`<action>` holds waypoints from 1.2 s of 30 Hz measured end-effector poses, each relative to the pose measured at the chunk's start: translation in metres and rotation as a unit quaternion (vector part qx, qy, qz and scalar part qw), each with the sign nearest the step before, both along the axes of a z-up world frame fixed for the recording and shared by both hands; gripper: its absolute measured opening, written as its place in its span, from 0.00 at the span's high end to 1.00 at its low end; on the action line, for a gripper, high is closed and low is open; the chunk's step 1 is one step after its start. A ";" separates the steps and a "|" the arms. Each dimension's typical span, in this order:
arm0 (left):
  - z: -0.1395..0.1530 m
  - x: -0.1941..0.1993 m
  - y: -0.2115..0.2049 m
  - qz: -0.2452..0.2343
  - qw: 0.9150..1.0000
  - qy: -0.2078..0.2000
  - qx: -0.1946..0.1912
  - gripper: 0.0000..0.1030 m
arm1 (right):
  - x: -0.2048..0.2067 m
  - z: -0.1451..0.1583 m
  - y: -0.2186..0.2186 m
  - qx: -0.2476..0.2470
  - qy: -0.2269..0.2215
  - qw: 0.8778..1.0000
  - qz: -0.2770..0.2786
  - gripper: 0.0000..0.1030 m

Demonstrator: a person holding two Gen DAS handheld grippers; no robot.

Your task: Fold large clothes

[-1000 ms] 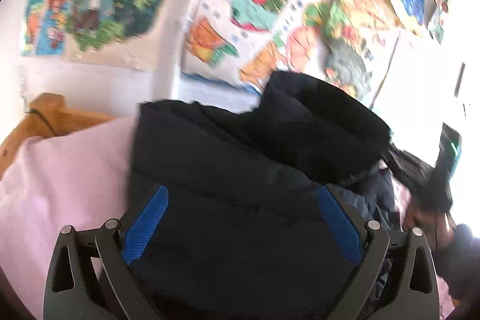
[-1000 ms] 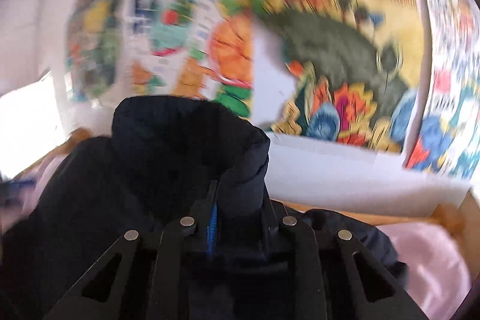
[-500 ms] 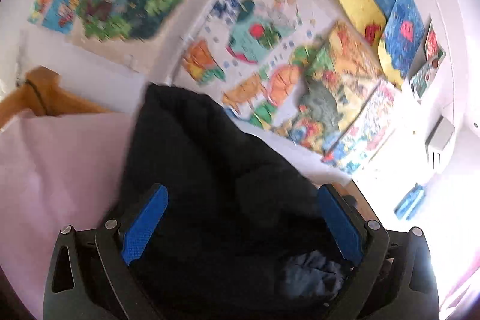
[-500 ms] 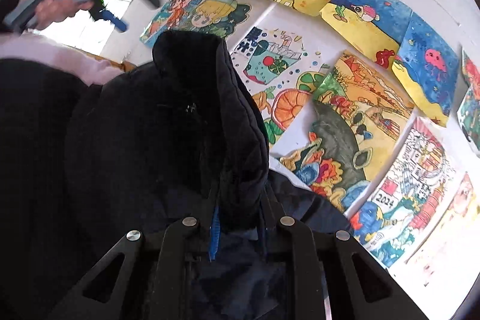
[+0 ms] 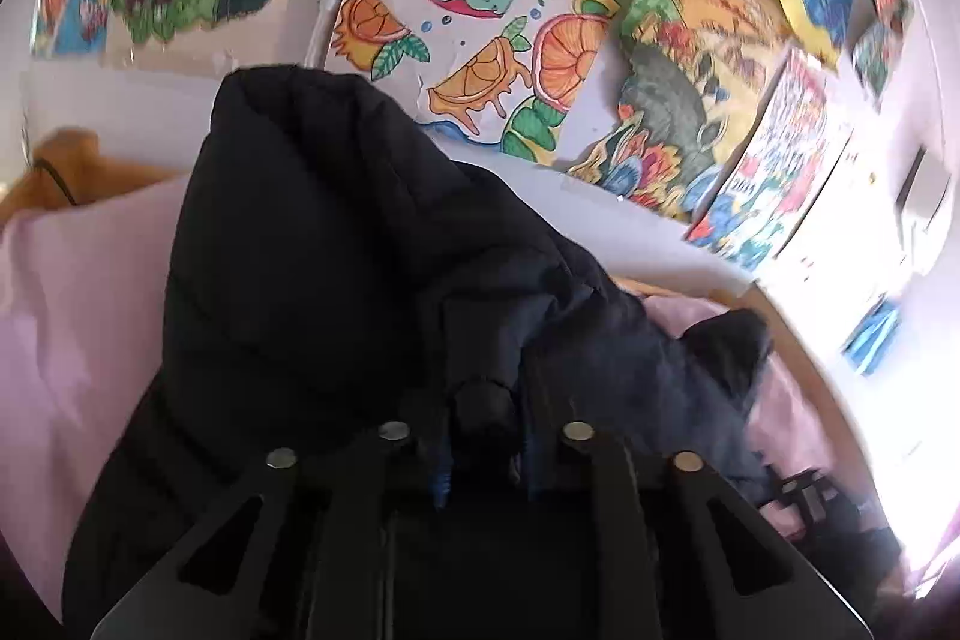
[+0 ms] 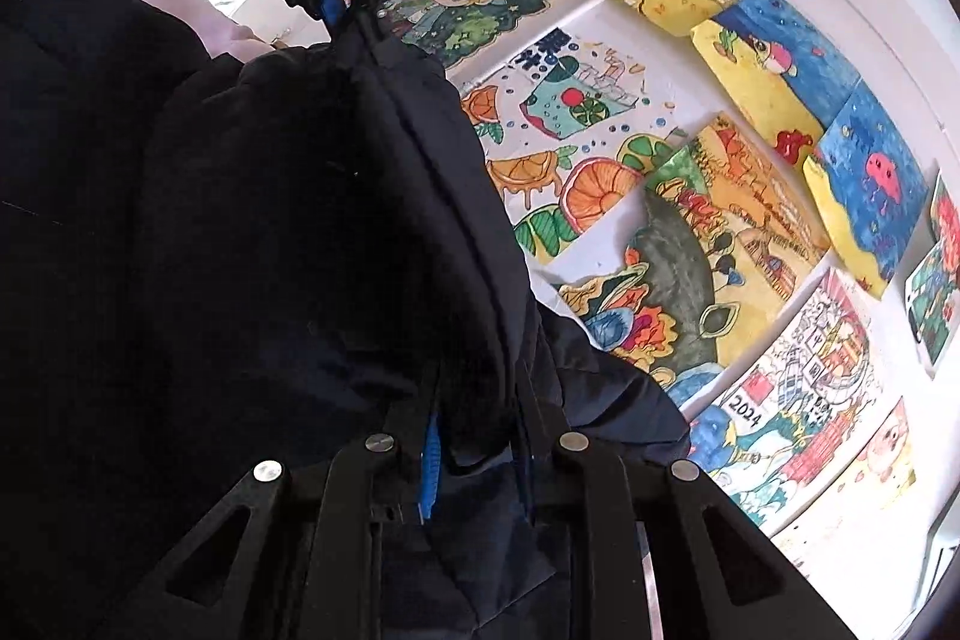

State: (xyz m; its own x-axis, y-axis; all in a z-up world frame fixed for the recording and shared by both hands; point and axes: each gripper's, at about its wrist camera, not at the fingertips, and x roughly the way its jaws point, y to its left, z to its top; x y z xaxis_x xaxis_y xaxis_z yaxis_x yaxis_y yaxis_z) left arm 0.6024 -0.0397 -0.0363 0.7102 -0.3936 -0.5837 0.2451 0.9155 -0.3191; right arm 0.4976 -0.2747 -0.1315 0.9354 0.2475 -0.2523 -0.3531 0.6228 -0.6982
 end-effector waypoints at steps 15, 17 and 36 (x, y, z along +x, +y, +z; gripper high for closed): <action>-0.050 -0.001 -0.004 0.009 1.000 -0.006 0.019 0.90 | 0.016 0.091 -0.036 0.219 0.101 0.968 -0.063 0.36; -0.050 -0.003 -0.003 0.009 1.000 -0.004 0.020 0.90 | 0.039 0.093 -0.028 0.251 0.129 0.958 -0.053 0.36; -0.040 0.004 0.022 -0.014 0.998 0.033 -0.050 0.66 | 0.110 -0.021 0.026 0.110 0.087 0.975 -0.174 0.82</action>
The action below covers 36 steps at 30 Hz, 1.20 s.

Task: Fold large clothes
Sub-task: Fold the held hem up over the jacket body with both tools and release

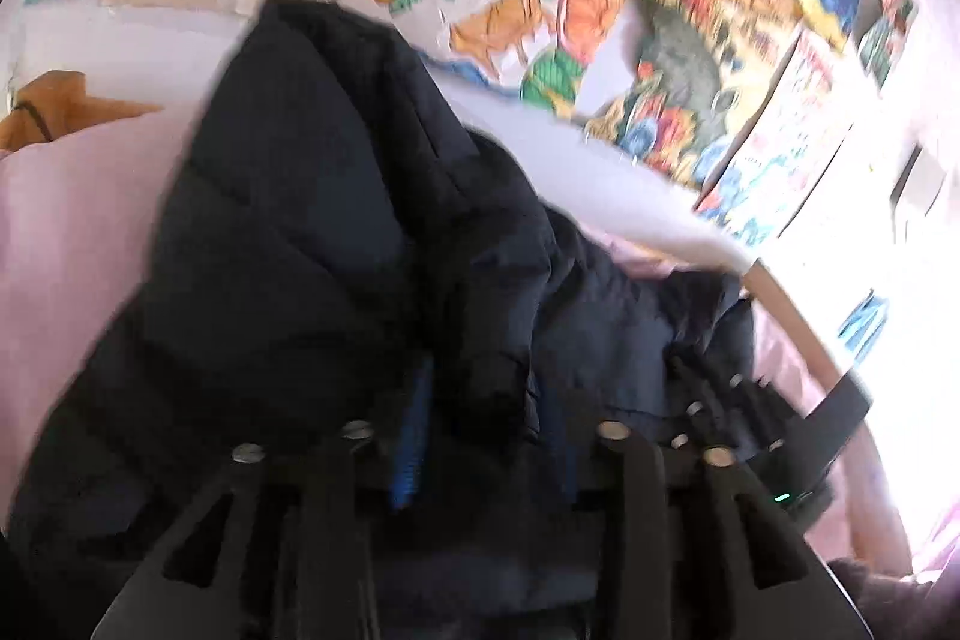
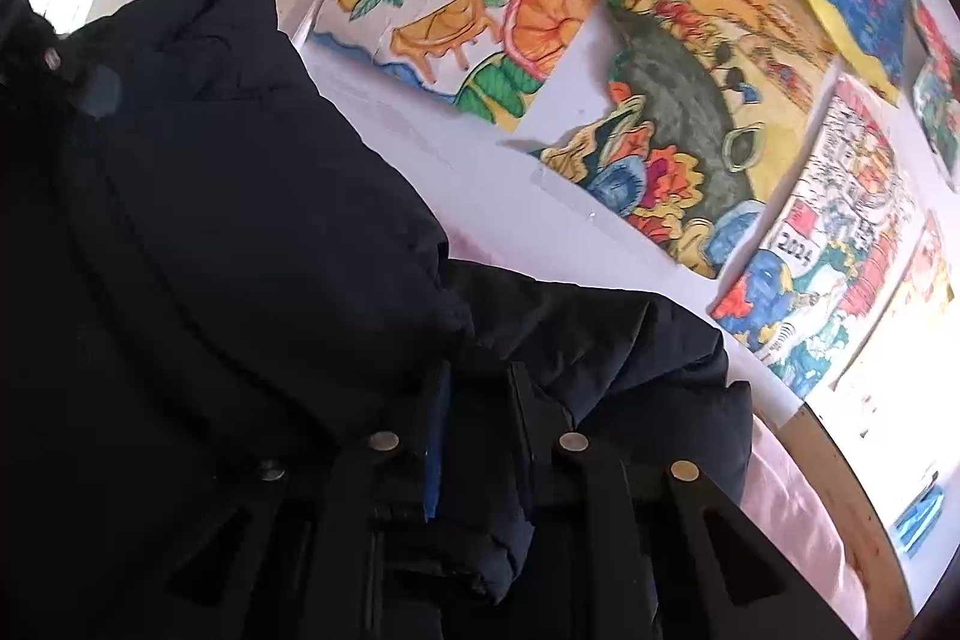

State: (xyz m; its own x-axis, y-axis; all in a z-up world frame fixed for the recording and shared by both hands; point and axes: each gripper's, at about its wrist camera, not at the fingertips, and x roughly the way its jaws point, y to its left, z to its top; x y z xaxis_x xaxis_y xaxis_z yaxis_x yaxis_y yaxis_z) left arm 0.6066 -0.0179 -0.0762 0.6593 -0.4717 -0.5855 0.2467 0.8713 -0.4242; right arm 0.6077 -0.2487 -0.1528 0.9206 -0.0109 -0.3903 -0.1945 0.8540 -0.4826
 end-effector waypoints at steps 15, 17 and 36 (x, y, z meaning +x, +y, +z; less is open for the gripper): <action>0.018 0.090 -0.025 0.075 0.994 -0.042 0.073 0.44 | -0.023 -0.024 0.025 -0.086 -0.077 0.993 -0.026 0.82; 0.006 0.100 0.002 0.106 0.994 -0.018 0.029 0.44 | -0.025 -0.028 0.029 -0.099 -0.087 0.991 -0.030 0.82; -0.023 0.077 0.008 0.141 0.982 -0.070 0.101 0.56 | 0.011 -0.017 -0.015 -0.039 -0.076 0.996 -0.001 0.50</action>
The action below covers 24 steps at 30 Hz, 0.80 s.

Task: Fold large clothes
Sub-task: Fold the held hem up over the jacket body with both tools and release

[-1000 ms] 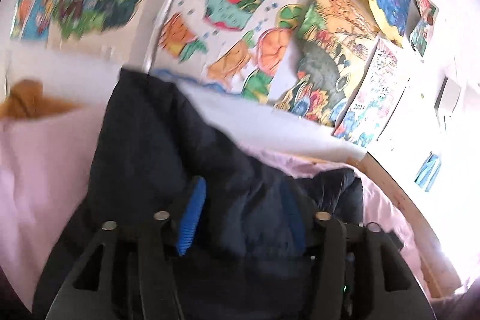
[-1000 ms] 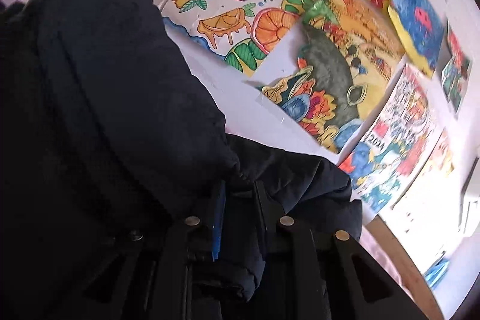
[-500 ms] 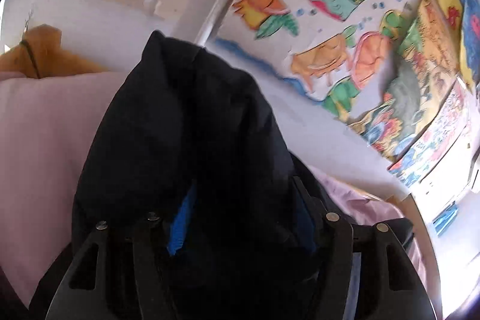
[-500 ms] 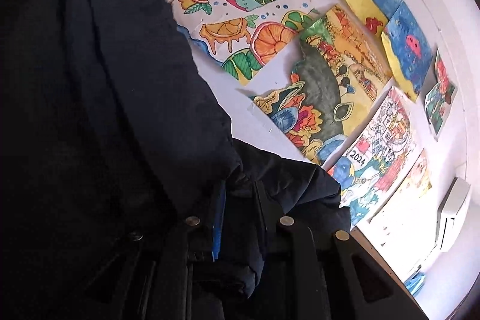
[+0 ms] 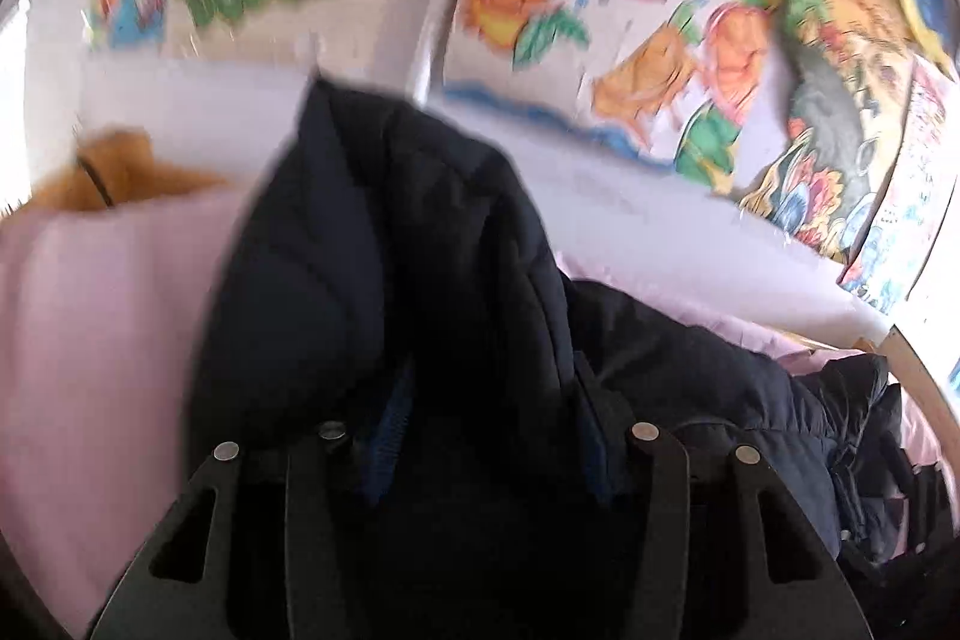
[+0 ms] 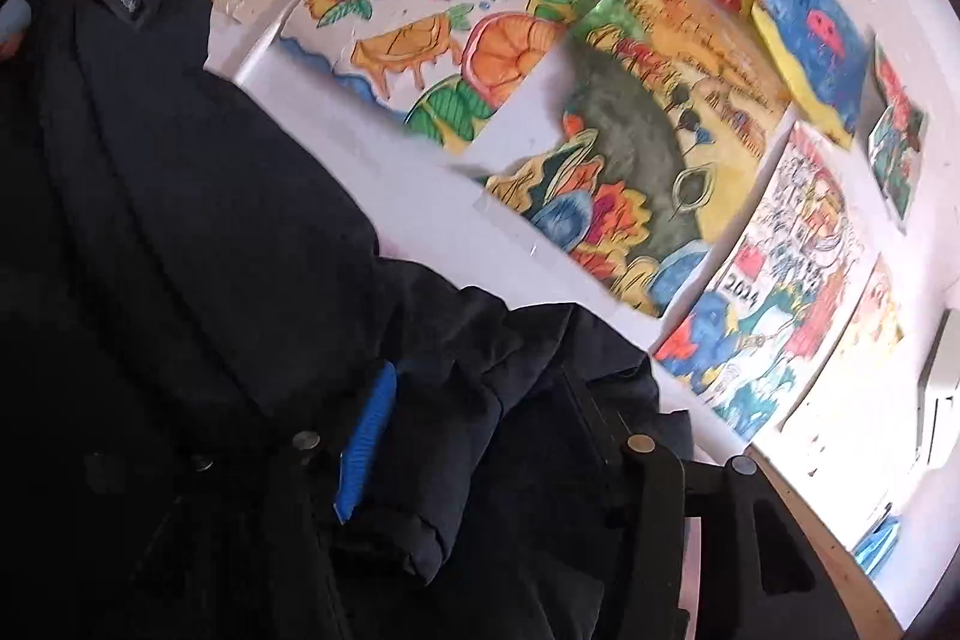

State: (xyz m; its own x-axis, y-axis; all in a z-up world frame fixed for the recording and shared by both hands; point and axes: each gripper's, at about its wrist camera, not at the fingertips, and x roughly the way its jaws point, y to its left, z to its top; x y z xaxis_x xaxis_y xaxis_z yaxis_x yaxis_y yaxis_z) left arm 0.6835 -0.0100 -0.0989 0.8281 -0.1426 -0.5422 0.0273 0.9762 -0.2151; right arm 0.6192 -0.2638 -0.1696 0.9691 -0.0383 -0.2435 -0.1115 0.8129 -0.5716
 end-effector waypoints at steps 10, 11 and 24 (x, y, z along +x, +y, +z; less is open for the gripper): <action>0.070 -0.033 -0.068 -0.047 0.974 -0.162 0.153 0.54 | -0.012 0.098 -0.040 0.060 -0.093 0.994 0.006 0.20; 0.069 -0.021 -0.077 -0.040 0.969 -0.160 0.184 0.54 | -0.001 0.101 -0.040 0.046 -0.090 0.995 0.000 0.20; -0.027 0.049 -0.006 0.028 0.978 0.022 0.207 0.50 | 0.065 0.017 -0.074 -0.002 0.045 0.996 -0.072 0.53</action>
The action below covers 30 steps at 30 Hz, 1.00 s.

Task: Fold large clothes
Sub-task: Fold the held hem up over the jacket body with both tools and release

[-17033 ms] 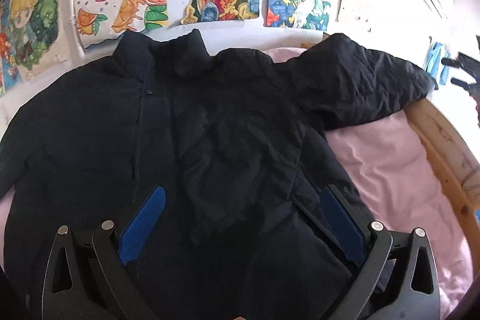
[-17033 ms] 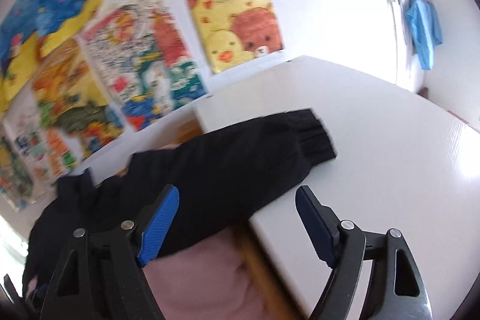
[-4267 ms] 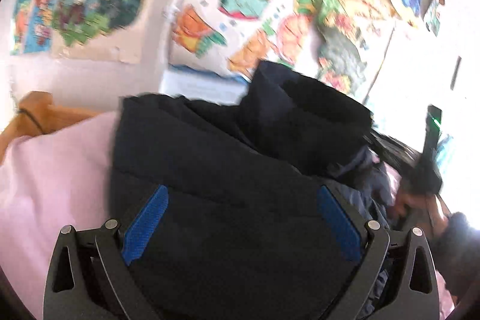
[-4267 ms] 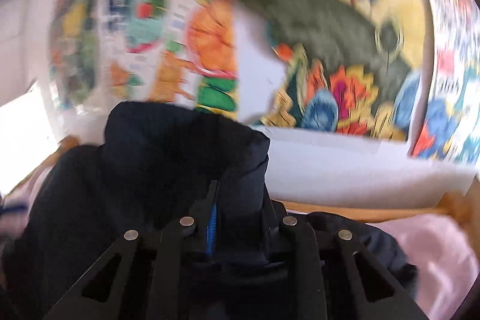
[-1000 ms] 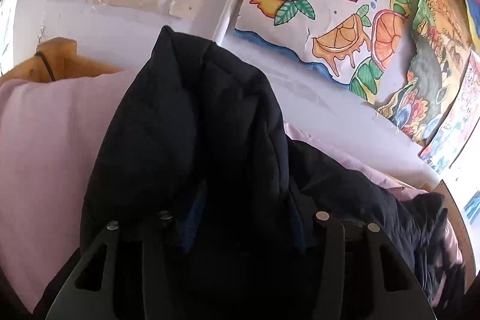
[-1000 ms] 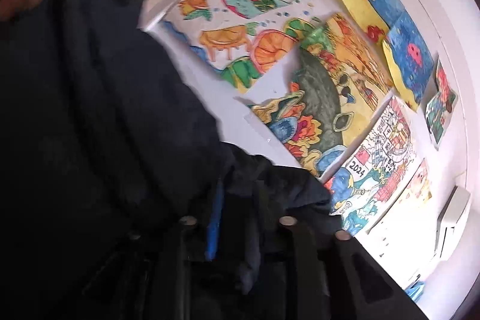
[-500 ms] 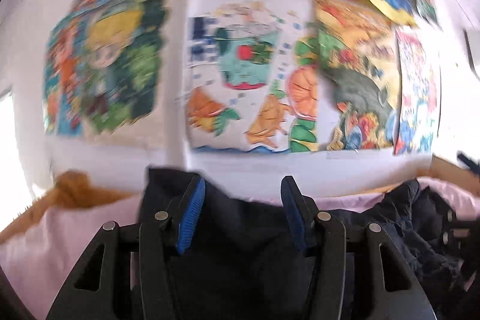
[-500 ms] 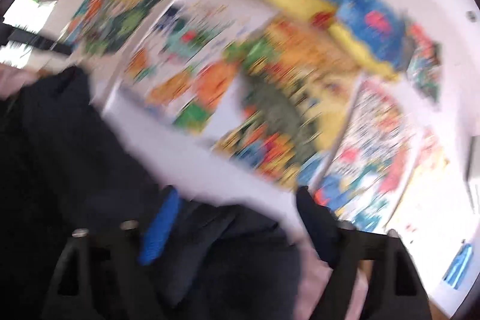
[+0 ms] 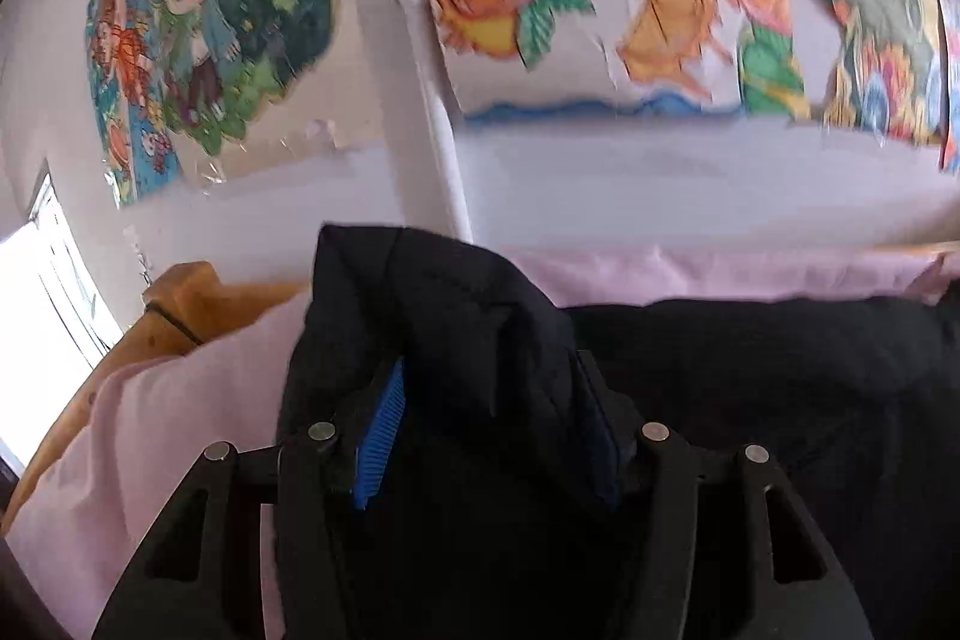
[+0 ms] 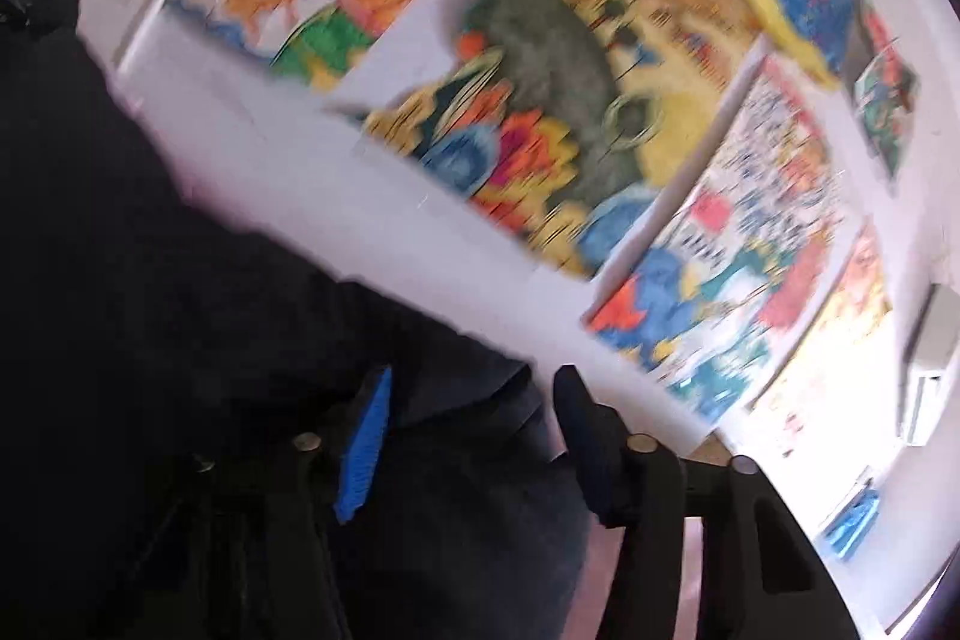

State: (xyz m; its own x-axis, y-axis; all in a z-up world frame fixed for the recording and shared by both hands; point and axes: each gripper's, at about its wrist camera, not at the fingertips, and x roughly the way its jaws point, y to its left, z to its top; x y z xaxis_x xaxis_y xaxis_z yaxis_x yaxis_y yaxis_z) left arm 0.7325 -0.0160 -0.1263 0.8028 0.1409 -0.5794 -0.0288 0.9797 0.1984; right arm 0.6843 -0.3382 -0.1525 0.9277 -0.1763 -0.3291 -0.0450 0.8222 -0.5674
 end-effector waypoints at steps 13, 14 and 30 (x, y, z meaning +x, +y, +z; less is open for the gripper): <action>0.084 -0.080 -0.012 -0.060 0.993 -0.072 -0.076 0.50 | -0.050 0.068 -0.029 0.160 -0.078 0.983 0.045 0.53; 0.086 -0.088 -0.021 -0.083 0.992 -0.066 -0.072 0.50 | -0.052 0.077 -0.024 0.174 -0.066 0.981 0.061 0.53; 0.003 -0.076 -0.048 -0.167 0.980 0.103 -0.010 0.44 | -0.062 -0.015 0.058 0.097 0.081 0.980 0.152 0.52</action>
